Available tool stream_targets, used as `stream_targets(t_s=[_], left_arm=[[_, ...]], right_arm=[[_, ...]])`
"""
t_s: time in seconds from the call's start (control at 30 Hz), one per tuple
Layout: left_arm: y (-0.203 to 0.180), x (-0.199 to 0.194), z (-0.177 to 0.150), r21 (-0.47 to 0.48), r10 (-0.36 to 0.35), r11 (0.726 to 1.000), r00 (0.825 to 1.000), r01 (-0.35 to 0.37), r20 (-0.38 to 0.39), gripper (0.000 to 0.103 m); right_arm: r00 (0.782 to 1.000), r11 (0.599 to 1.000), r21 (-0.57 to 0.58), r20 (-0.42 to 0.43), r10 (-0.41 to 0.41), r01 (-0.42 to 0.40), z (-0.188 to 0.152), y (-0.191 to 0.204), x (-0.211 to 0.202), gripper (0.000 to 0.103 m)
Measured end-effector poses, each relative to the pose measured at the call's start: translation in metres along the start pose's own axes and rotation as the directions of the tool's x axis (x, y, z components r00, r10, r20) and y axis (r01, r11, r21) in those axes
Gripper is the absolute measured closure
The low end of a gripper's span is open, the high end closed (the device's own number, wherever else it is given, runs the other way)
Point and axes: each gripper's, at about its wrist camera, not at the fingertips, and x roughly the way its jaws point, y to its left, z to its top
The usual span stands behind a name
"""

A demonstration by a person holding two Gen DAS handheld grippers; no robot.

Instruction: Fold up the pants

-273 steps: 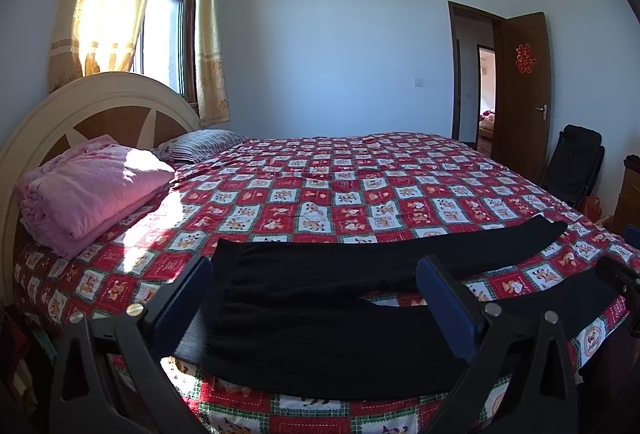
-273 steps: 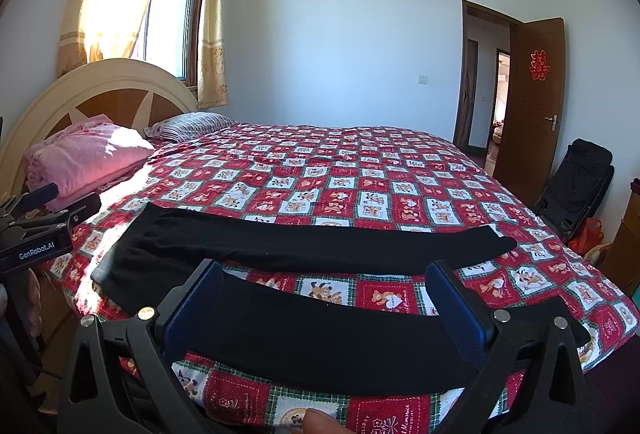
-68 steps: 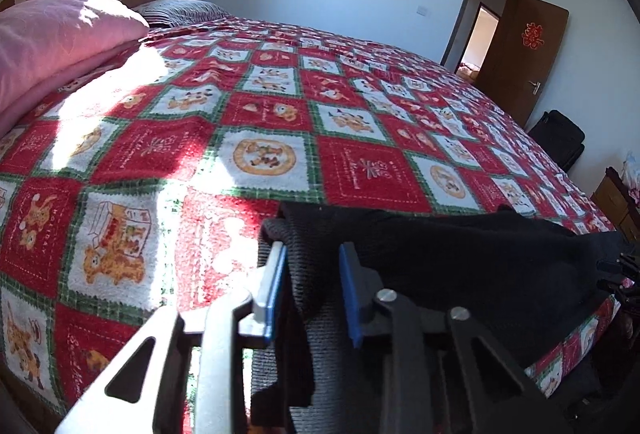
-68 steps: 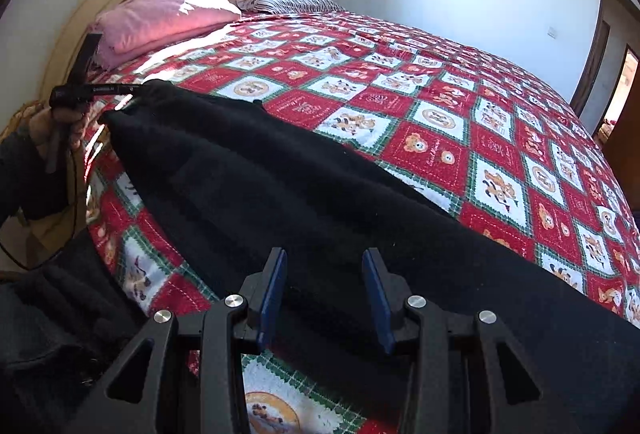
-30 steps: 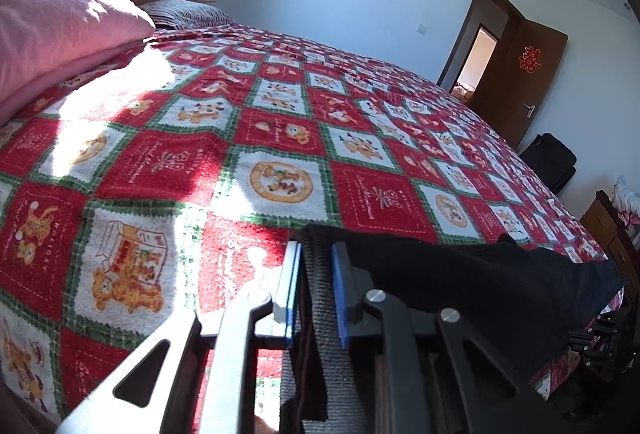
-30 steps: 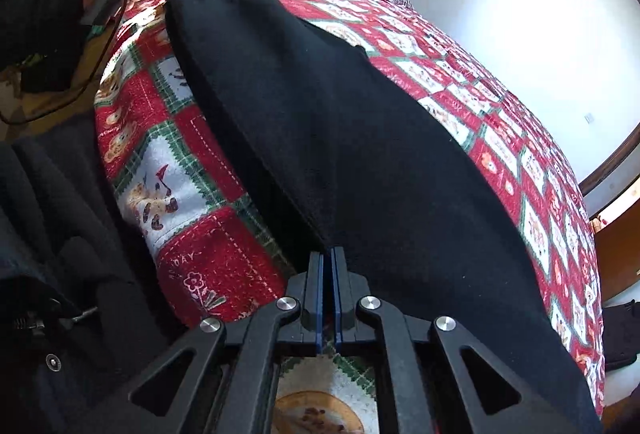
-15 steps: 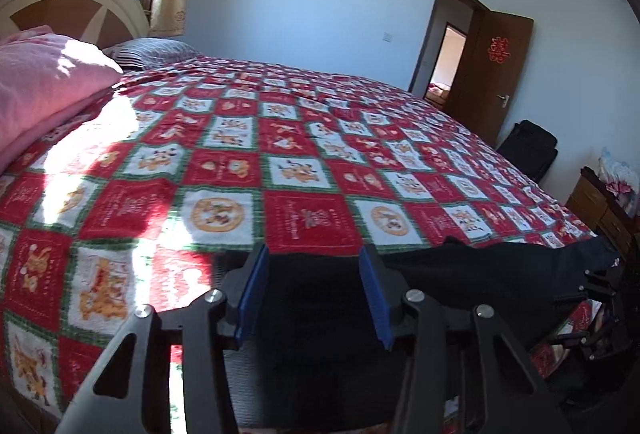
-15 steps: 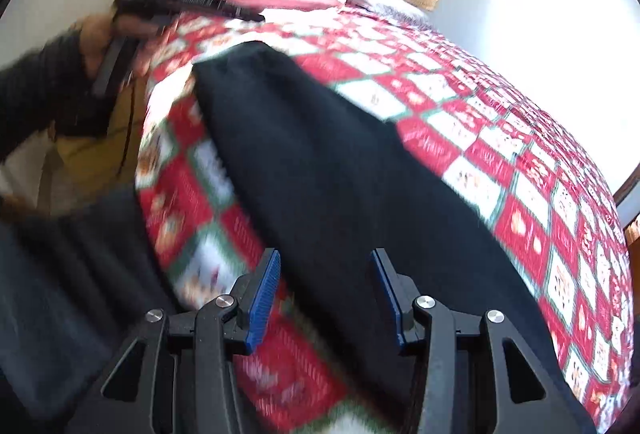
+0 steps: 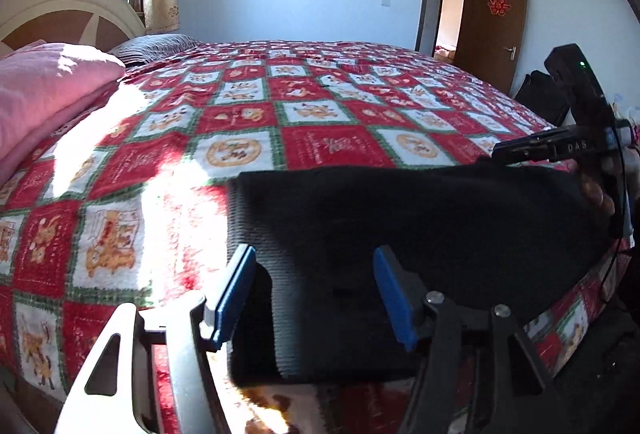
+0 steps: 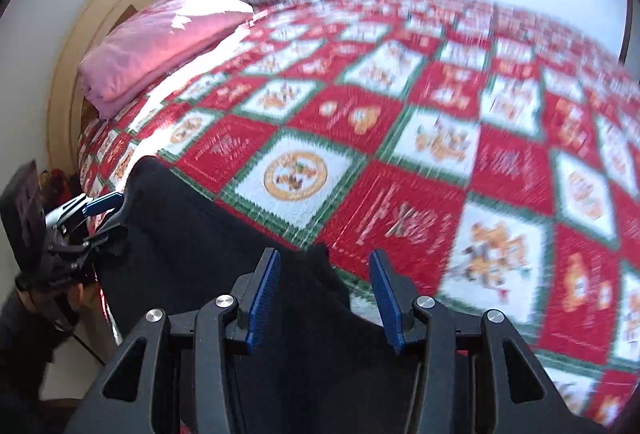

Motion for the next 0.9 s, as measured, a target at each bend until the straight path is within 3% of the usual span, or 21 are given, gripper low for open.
stream_targets(t_s=[0.03, 0.07, 0.13, 0.27, 0.4, 0.57, 0.67, 0.73, 0.8, 0.9], left_arm=[[0.004, -0.002, -0.002, -0.002, 0.015, 1.0, 1.0, -0.015, 0.01, 0.035], [0.01, -0.001, -0.004, -0.021, 0.018, 1.0, 1.0, -0.018, 0.005, 0.032], [0.022, -0.001, -0.008, -0.082, 0.001, 0.997, 1.0, 0.0, 0.012, 0.032], [0.027, 0.001, -0.013, -0.129, -0.017, 0.991, 1.0, 0.02, 0.026, 0.03], [0.019, 0.002, -0.013, -0.076, 0.054, 0.996, 0.998, -0.053, 0.017, 0.023], [0.033, -0.005, -0.016, -0.124, 0.084, 0.989, 0.996, -0.079, 0.037, 0.019], [0.044, -0.004, -0.019, -0.164, 0.095, 0.982, 0.995, -0.088, 0.034, 0.013], [0.046, -0.004, -0.02, -0.178, 0.098, 0.98, 0.995, -0.091, 0.034, 0.012], [0.047, -0.003, -0.021, -0.185, 0.103, 0.978, 0.994, -0.095, 0.037, 0.009], [0.049, -0.004, -0.023, -0.194, 0.096, 0.977, 0.995, -0.087, 0.039, 0.009]], right_arm=[[1.0, 1.0, 0.008, -0.018, 0.0, 0.0, 0.0, -0.001, 0.006, 0.065], [1.0, 1.0, 0.005, -0.019, -0.007, 0.007, -0.001, 0.001, 0.011, 0.088], [1.0, 1.0, 0.009, 0.0, -0.021, 0.021, -0.001, 0.004, 0.008, 0.096], [0.994, 0.994, 0.011, 0.029, -0.107, 0.107, 0.007, 0.006, 0.002, 0.098], [0.969, 0.969, -0.014, 0.024, -0.246, 0.246, 0.011, -0.004, 0.01, 0.101], [0.973, 0.98, -0.033, 0.132, -0.192, 0.198, -0.005, 0.015, -0.026, 0.1], [0.983, 0.989, -0.125, 0.175, -0.052, 0.075, -0.021, 0.054, -0.042, 0.1], [0.988, 0.983, -0.183, 0.15, 0.04, -0.012, -0.034, 0.077, -0.041, 0.1], [0.991, 0.965, -0.245, 0.07, 0.111, -0.09, -0.049, 0.103, -0.027, 0.1], [0.998, 0.95, -0.306, -0.037, 0.053, -0.061, -0.071, 0.126, 0.005, 0.099]])
